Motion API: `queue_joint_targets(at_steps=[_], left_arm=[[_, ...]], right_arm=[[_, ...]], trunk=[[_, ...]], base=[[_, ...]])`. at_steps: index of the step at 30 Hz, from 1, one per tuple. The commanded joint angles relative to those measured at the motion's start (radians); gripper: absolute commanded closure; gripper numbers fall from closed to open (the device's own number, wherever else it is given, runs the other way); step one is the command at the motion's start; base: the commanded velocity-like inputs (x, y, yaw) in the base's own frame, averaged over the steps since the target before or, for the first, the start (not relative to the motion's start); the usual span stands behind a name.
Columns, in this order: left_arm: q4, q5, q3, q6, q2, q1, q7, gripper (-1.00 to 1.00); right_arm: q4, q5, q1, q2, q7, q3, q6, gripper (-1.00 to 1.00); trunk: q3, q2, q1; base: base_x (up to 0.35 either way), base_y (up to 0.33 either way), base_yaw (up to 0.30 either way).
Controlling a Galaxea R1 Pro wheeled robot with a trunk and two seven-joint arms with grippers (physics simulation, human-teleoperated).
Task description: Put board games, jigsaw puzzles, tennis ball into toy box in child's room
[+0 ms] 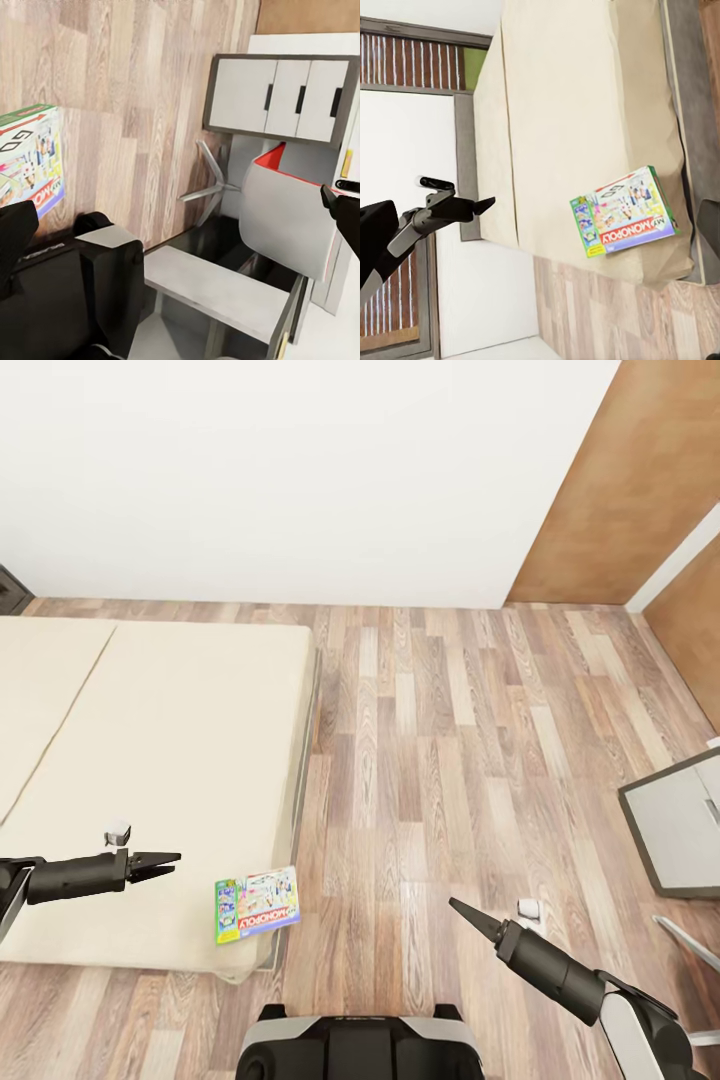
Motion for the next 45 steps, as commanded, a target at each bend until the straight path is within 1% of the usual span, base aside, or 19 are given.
queue_joint_targets(at_steps=[1,4,10,14,45], left_arm=[[-0.001,-0.011,0.004,0.011,-0.001,-0.001,-0.008,-1.00],[-0.001,-0.011,0.004,0.011,-0.001,-0.001,-0.008,-1.00],[-0.001,-0.011,0.004,0.011,-0.001,-0.001,-0.008,-1.00],[-0.001,-0.011,0.004,0.012,-0.001,-0.001,-0.008,-1.00],[-0.001,-0.011,0.004,0.012,-0.002,0.000,-0.008,-1.00]], right_arm=[[0.000,-0.003,0.000,0.000,0.001,-0.001,0.006,-1.00],[0.000,-0.003,0.000,-0.001,0.002,-0.004,0.006,-1.00],[0.000,-0.004,0.000,0.000,0.002,-0.031,0.007,-1.00],[-0.001,-0.005,0.000,-0.001,0.002,-0.037,0.007,-1.00],[0.000,-0.005,0.000,-0.002,0.002,-0.041,0.007,-1.00]], trunk=[[0.001,-0.001,0.001],[0.005,-0.001,0.001],[0.015,-0.001,0.001],[0.022,-0.001,0.001],[0.072,-0.001,0.001]], base=[[0.000,0.000,0.000],[0.000,0.000,0.000],[0.000,0.000,0.000],[0.000,0.000,0.000],[0.000,0.000,0.000]])
